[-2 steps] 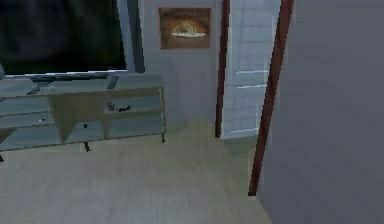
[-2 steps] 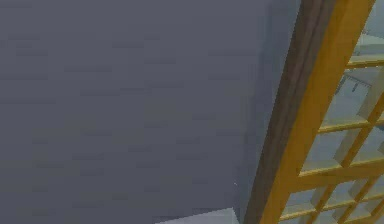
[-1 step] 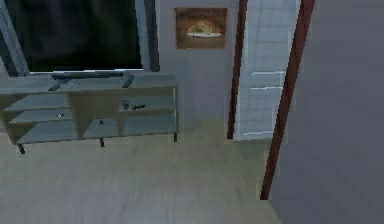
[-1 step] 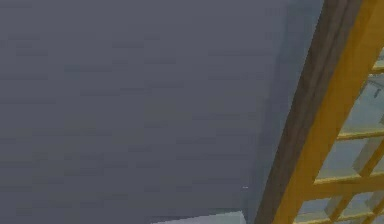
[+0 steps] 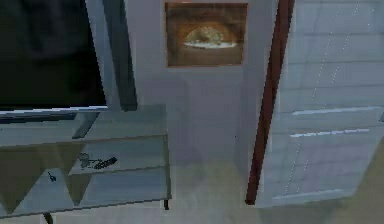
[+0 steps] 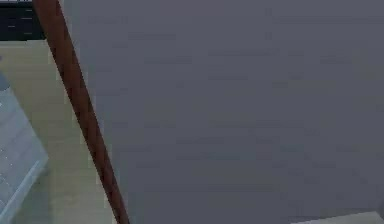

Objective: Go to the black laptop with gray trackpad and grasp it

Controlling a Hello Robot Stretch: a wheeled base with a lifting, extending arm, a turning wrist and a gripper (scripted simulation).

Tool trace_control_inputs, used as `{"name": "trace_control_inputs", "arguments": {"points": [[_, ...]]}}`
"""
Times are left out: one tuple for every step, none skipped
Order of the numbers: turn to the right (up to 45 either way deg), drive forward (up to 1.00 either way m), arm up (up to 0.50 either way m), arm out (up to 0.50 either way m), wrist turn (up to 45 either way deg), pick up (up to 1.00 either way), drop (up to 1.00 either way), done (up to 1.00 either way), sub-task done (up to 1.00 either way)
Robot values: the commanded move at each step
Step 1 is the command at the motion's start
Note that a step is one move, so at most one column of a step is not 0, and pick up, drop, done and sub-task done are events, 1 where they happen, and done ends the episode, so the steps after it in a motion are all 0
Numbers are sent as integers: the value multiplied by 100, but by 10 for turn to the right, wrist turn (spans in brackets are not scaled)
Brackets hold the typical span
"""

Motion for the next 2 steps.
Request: {"name": "trace_control_inputs", "arguments": {"points": [[0,40,0,0,0,0,0,0,0],[360,0,0,0,0,0,0,0,0]]}}
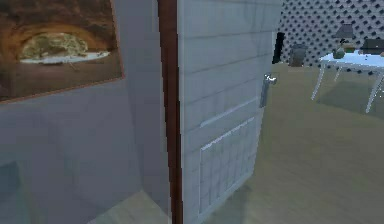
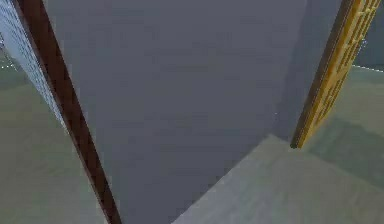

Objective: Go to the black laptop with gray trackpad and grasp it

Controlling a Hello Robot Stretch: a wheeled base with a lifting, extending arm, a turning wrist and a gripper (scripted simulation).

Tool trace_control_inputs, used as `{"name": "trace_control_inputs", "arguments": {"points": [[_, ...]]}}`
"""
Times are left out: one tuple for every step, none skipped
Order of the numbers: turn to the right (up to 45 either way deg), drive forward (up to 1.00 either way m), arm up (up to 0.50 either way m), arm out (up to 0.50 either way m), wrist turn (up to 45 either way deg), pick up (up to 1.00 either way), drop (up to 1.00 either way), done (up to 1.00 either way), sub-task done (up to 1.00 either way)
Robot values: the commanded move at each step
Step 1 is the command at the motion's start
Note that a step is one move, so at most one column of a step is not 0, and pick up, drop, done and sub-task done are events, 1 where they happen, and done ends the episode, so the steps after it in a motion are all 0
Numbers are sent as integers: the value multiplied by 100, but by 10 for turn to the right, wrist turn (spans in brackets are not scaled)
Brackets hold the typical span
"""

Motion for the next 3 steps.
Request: {"name": "trace_control_inputs", "arguments": {"points": [[0,40,0,0,0,0,0,0,0],[450,0,0,0,0,0,0,0,0],[0,100,0,0,0,0,0,0,0]]}}
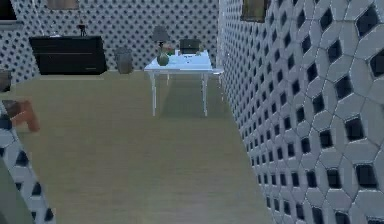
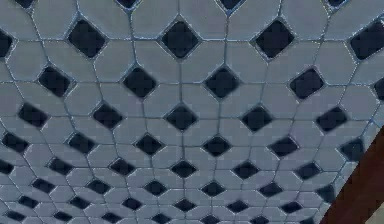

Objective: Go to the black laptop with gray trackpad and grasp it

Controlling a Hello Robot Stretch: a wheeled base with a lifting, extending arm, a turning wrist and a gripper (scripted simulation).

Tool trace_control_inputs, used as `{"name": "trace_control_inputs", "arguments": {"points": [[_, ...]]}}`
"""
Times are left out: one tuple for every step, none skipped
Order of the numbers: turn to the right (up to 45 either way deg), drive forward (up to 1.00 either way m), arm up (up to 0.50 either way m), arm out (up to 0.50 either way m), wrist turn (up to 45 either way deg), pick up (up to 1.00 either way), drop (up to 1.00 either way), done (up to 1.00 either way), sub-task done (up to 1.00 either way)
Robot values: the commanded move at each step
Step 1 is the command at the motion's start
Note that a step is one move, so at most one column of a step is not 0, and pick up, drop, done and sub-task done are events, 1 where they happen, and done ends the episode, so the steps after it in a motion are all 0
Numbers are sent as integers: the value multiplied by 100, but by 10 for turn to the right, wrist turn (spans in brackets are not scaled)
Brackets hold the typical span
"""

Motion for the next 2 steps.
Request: {"name": "trace_control_inputs", "arguments": {"points": [[0,50,0,0,0,0,0,0,0],[-450,0,0,0,0,0,0,0,0]]}}
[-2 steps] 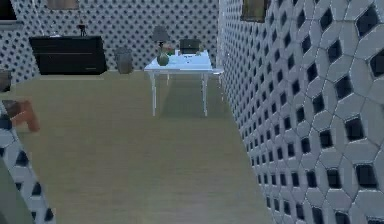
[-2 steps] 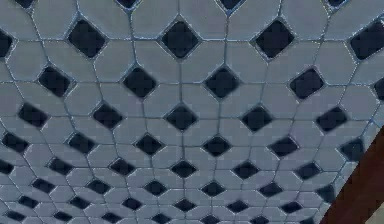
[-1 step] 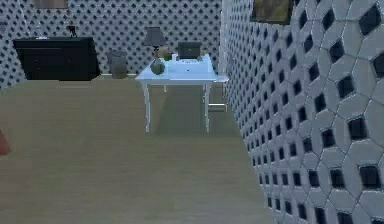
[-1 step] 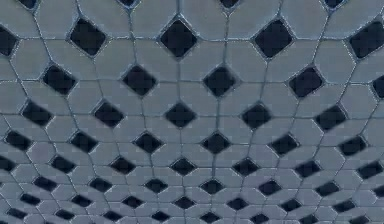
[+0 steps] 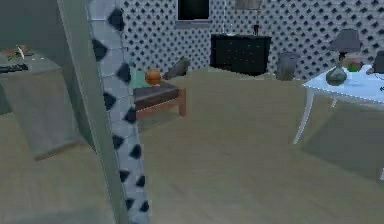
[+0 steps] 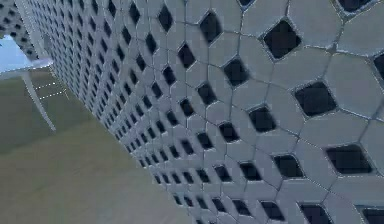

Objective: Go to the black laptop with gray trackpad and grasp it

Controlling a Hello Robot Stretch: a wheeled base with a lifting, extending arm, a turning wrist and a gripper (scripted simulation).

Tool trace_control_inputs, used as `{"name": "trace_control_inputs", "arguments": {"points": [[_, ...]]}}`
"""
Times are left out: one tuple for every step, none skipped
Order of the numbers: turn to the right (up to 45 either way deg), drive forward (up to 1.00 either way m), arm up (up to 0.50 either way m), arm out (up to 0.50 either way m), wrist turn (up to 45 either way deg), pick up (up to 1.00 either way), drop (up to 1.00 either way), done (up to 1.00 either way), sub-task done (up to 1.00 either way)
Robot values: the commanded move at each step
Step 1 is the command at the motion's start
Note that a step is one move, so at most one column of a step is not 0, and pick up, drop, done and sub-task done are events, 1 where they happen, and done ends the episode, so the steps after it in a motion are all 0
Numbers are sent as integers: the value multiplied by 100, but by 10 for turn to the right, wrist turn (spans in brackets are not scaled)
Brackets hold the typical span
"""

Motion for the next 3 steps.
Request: {"name": "trace_control_inputs", "arguments": {"points": [[-330,0,0,0,0,0,0,0,0],[0,30,0,0,0,0,0,0,0],[-120,0,0,0,0,0,0,0,0]]}}
